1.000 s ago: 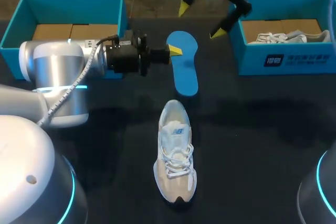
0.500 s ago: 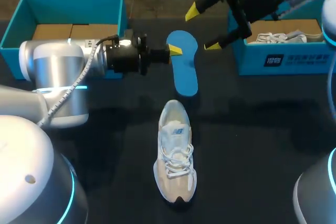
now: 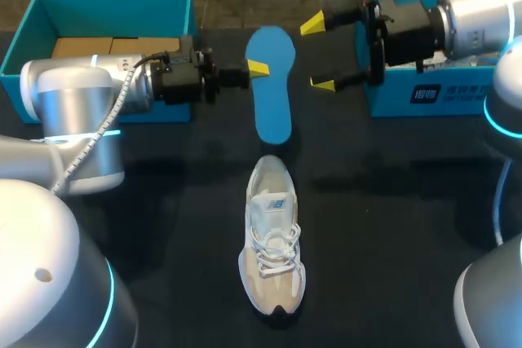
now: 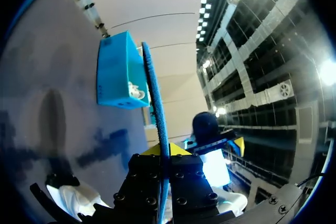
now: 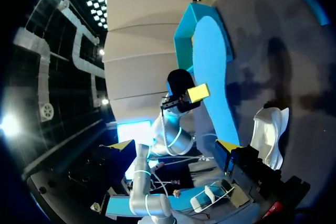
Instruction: Take the shoe out of the shoebox, open the shoe tongue, remove and reinsert the insole, then place the shoe into the shoebox
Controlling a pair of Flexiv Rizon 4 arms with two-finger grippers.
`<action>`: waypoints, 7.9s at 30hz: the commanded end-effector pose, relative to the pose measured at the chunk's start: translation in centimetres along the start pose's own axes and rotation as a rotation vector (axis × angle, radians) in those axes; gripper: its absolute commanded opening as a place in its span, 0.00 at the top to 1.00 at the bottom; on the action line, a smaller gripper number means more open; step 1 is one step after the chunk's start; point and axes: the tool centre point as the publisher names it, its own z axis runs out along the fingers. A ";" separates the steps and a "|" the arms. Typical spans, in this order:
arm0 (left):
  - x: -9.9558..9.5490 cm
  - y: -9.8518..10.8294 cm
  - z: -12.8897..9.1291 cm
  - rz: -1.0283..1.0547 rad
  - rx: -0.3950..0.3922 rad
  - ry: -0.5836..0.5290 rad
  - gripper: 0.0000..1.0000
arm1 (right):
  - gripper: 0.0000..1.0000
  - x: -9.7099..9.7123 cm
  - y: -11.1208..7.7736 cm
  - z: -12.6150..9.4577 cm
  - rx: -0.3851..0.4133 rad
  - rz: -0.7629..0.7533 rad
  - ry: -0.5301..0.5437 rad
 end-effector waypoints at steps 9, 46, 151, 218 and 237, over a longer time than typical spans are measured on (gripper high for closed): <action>3.7 -1.4 -1.4 0.400 0.049 0.147 1.00 | 0.00 -0.7 0.0 -0.3 -0.012 -0.018 0.173; 6.4 -2.5 -4.9 1.800 -0.189 0.252 1.00 | 0.00 -0.7 0.0 -0.3 -0.012 -0.018 0.173; 5.8 -0.6 1.6 2.984 0.023 0.387 1.00 | 0.91 -0.8 0.5 4.7 0.067 -0.159 0.109; 0.8 6.4 -9.5 2.107 -1.071 -0.239 0.00 | 1.00 -8.3 3.5 1.1 -0.070 -0.527 0.145; -1.9 7.5 -9.6 1.771 -1.056 -0.333 0.00 | 1.00 -9.7 3.3 1.9 -0.110 -0.601 0.129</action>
